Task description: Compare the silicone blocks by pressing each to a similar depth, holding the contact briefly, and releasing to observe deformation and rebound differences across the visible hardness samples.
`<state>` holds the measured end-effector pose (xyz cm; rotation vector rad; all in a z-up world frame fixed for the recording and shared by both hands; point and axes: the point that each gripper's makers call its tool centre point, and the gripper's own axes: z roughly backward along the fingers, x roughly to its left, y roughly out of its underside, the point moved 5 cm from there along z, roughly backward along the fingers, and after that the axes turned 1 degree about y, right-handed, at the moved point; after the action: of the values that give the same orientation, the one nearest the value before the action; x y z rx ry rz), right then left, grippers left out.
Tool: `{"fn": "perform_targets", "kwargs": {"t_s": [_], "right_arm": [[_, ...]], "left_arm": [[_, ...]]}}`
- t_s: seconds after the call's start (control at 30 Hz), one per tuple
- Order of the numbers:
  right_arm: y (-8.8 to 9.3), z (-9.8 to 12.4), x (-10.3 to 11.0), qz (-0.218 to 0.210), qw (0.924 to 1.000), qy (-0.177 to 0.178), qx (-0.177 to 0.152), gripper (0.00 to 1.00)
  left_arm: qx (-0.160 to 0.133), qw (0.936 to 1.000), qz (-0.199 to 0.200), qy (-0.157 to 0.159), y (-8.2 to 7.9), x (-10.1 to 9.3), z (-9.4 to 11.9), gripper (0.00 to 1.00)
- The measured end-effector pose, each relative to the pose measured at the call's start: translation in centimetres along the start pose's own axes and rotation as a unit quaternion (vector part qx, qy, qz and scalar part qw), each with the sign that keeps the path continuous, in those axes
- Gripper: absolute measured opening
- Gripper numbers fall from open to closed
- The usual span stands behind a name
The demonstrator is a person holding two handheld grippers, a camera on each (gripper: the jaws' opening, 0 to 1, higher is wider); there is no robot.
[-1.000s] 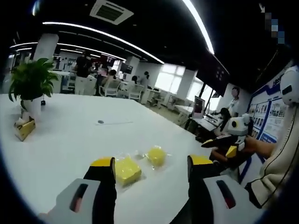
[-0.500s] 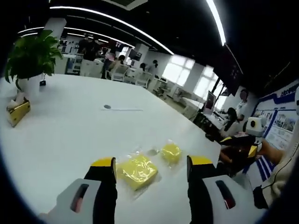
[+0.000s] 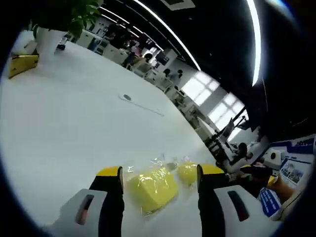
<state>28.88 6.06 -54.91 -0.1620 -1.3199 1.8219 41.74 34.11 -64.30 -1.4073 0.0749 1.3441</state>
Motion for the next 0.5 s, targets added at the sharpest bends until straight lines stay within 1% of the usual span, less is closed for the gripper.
{"fn": "perform_targets", "kwargs": {"t_s": [0.13, 0.23, 0.3, 0.33, 0.4, 0.5], "right_arm": [[0.0, -0.3, -0.1, -0.004, 1.0000, 0.004, 0.000, 0.68], [0.2, -0.6, -0.1, -0.006, 1.0000, 0.003, 0.007, 0.68], [0.3, -0.7, -0.2, -0.009, 0.9999, 0.003, 0.009, 0.68], [0.4, -0.7, -0.2, -0.010, 0.9999, 0.004, 0.010, 0.68], [0.5, -0.7, -0.4, -0.012, 0.9998, 0.007, 0.011, 0.68], [0.5, -0.6, -0.6, -0.015, 0.9998, 0.010, 0.011, 0.68]], "left_arm": [[-0.023, 0.9989, 0.040, 0.000, 0.2, 1.1, -0.5, 0.52], [-0.029, 0.9981, 0.054, -0.001, 0.3, 1.8, -0.7, 0.49], [-0.036, 0.9976, 0.059, 0.000, 0.3, 2.1, -0.9, 0.44], [-0.040, 0.9970, 0.067, 0.001, 0.3, 2.3, -1.1, 0.43], [-0.041, 0.9965, 0.073, 0.000, 0.4, 2.8, -1.4, 0.43], [-0.029, 0.9967, 0.076, -0.004, 1.1, 3.3, -2.1, 0.42]]}}
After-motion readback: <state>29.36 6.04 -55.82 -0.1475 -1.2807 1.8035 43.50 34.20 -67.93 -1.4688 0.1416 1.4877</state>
